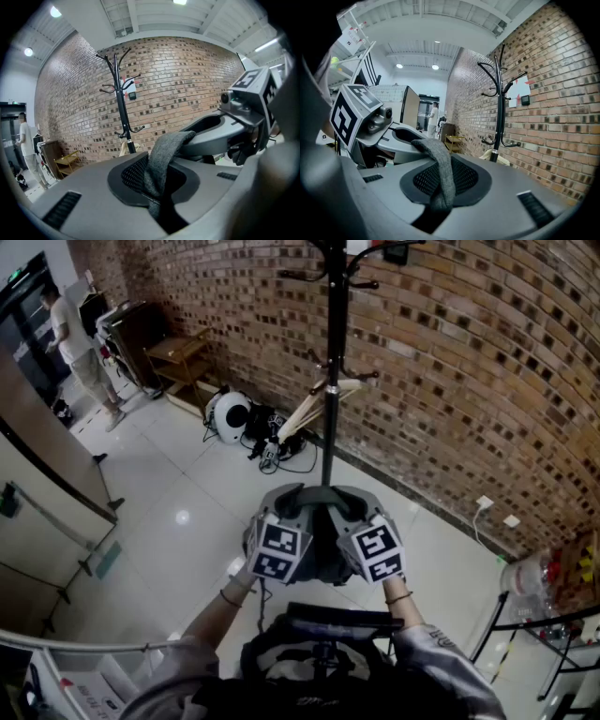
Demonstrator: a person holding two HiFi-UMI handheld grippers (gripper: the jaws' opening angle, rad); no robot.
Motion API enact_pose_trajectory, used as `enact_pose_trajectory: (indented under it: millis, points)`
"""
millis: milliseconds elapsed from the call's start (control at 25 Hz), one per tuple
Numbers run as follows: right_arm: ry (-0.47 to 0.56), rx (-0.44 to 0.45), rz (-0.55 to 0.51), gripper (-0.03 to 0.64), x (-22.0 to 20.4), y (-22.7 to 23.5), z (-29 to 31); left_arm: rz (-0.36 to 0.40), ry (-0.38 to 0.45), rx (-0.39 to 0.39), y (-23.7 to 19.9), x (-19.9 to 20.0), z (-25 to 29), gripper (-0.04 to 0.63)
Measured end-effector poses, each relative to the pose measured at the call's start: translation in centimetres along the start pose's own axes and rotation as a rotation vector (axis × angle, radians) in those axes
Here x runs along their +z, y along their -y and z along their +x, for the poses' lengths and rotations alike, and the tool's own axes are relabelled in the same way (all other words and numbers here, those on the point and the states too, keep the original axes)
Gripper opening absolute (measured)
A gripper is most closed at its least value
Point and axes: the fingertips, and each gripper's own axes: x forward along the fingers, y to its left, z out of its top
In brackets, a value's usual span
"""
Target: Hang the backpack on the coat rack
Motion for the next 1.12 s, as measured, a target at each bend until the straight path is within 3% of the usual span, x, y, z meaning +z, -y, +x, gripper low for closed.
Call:
enact_pose_trajectory:
  millis: [480,1120]
  points:
    - [-0.01,-0.012,0.028,0.049,0.0,3.0,3.3,-0.019,-0.022,-0.015,-2.1,0.3,3.9,0.055]
    - [-0.07,-0.193,0.044,0.049,1.2,8.4,12.7,0.06,0.035,-0.208,-9.5,1.6,12.9,0.055]
